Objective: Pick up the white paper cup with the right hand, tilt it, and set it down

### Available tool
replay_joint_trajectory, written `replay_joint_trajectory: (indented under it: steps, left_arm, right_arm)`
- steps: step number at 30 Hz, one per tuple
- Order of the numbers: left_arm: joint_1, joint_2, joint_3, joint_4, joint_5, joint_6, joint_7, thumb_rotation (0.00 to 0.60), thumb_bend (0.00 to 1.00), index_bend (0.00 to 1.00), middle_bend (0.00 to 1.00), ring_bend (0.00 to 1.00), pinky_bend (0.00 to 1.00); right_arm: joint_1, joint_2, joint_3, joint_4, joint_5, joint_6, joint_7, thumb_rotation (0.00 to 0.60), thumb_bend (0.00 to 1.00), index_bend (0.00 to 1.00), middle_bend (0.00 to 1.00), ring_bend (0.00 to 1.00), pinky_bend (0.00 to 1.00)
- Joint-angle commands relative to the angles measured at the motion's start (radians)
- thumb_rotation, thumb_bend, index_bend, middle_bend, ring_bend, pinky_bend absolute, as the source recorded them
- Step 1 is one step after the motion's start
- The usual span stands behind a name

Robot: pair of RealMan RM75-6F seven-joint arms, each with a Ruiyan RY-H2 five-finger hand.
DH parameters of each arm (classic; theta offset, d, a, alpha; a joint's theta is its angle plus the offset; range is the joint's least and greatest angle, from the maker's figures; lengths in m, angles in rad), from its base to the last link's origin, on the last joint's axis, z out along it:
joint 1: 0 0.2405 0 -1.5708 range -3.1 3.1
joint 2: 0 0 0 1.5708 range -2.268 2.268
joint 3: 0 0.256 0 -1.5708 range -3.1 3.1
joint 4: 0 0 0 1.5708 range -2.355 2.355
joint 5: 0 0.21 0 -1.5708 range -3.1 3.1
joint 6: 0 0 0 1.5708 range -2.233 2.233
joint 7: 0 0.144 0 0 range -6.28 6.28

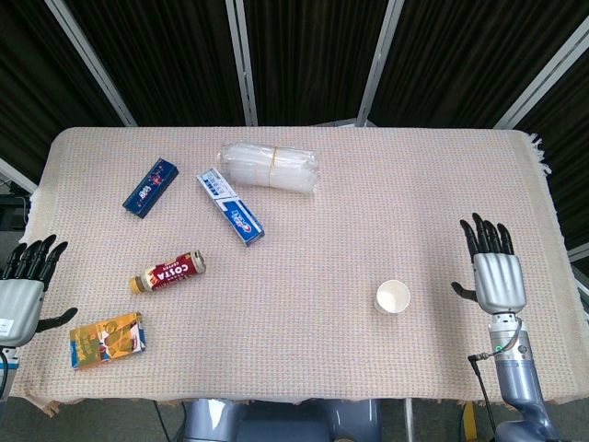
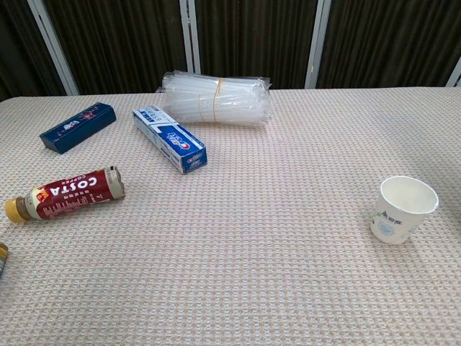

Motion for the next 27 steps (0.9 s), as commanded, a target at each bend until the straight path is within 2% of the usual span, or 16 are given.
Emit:
replay_joint_trajectory:
  steps: [1,27]
  left_arm:
    - [0.000,0.000,0.000,0.000,0.000,0.001,0.001,0.600,0.00,0.00,0.00,0.00,0.00]
    - [0.001,-0.002,0.000,-0.001,0.001,0.004,0.009,0.600,0.00,0.00,0.00,0.00,0.00]
  right_arm:
    - [-0.001,0.000,0.000,-0.001,0.000,0.001,0.001,0.600,0.08,0.00,0.00,0.00,0.00]
    - [-0.003,0.021,-0.010,-0.036,-0.007,-0.010,0.002,0.600,0.09,0.01,0.00,0.00,0.00]
